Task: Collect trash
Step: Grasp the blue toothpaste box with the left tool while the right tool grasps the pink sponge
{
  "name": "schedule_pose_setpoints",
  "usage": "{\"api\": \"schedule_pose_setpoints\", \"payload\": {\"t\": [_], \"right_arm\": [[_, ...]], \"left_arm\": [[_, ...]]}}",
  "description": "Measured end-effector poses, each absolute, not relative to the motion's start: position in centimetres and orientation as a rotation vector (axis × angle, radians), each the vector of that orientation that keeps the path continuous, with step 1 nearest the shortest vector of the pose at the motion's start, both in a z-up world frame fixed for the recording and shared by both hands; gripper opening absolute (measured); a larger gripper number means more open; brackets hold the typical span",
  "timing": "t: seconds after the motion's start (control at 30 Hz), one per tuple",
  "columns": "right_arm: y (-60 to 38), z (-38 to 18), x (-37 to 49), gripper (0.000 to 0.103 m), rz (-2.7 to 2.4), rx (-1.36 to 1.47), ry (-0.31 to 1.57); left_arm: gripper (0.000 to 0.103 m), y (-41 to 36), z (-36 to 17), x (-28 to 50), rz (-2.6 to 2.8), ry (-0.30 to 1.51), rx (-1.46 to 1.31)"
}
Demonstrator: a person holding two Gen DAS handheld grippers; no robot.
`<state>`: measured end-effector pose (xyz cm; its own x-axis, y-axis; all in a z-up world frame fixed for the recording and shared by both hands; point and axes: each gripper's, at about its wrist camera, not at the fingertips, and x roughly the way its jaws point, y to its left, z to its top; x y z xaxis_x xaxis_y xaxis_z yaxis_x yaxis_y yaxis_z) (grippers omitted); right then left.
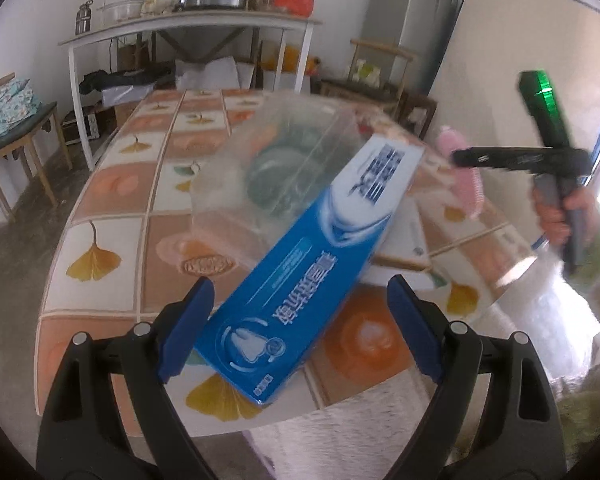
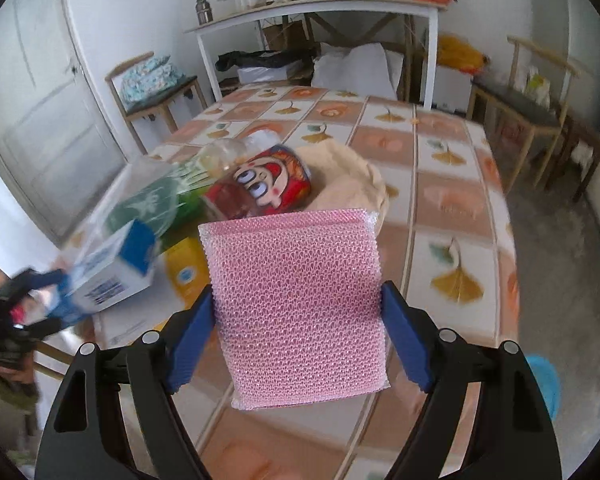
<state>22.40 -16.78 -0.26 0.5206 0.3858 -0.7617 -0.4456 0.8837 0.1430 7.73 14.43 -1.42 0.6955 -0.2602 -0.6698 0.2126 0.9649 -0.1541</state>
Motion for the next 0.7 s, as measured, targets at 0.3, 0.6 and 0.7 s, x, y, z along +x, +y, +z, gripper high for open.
{"api": "schedule_pose_setpoints", "payload": {"t": [0.3,0.6,0.7], "right_arm": [[-18.1,-1.3,19.8,0.078,0.517,0.003,0.921],[-18.2,-2.1,19.8,0.078,0.539,0.020,0.938],[-18.1,-2.2,19.7,0.078,0.545,0.025,0.936]], "left_arm": [[0.084,13.3,-0.7,6.1,-0.377,0.793,-0.128],[0.083,10.9,0.1,7.5,-0.355,0.795,-0.032],[0.072,10.7,-0.7,8.7,-0.350,0.843,-0.031]]}}
